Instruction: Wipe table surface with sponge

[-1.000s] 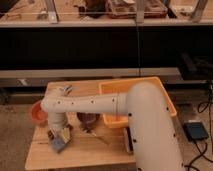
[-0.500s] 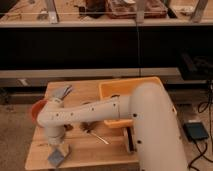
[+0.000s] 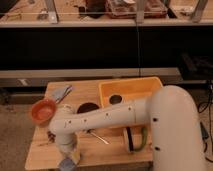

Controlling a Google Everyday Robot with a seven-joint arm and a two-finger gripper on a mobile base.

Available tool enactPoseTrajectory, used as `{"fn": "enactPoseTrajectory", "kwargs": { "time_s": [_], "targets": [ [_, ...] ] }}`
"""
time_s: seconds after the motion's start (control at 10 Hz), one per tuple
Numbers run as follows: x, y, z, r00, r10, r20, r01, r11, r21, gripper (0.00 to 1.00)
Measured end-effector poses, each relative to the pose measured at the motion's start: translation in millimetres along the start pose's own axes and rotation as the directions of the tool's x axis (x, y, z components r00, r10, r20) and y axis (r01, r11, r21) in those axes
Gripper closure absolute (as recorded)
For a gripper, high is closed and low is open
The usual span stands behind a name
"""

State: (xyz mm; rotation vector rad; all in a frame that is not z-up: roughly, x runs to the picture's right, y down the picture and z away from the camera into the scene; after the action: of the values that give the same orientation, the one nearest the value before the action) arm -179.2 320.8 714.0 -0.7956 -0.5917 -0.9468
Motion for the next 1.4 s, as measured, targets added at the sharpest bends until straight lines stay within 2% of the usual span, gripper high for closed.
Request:
{"fn": "enactPoseTrajectory", "kwargs": {
  "time_s": [0.2,0.3,0.5,0.6,0.8,1.0,1.4],
  "targets": [
    [27,19,-5,0.998,0.069,-0.008,-0.069,0.998,0.015,1.00],
    [42,21,-10,0.995,0.095,-0.018,-0.095,0.995,0.021,1.00],
    [75,11,-20,0.990,0.138,-0.039,-0.137,0.990,0.033,1.00],
    [87,9,-23,0.987,0.155,-0.047,-0.154,0.988,0.033,1.00],
    [106,-11,-28,0.984,0.166,-0.060,-0.164,0.986,0.035,1.00],
    [102,-34,-27,0.987,0.151,-0.061,-0.149,0.988,0.037,1.00],
    [68,-94,-27,0.996,0.074,-0.052,-0.071,0.996,0.054,1.00]
  ]
}}
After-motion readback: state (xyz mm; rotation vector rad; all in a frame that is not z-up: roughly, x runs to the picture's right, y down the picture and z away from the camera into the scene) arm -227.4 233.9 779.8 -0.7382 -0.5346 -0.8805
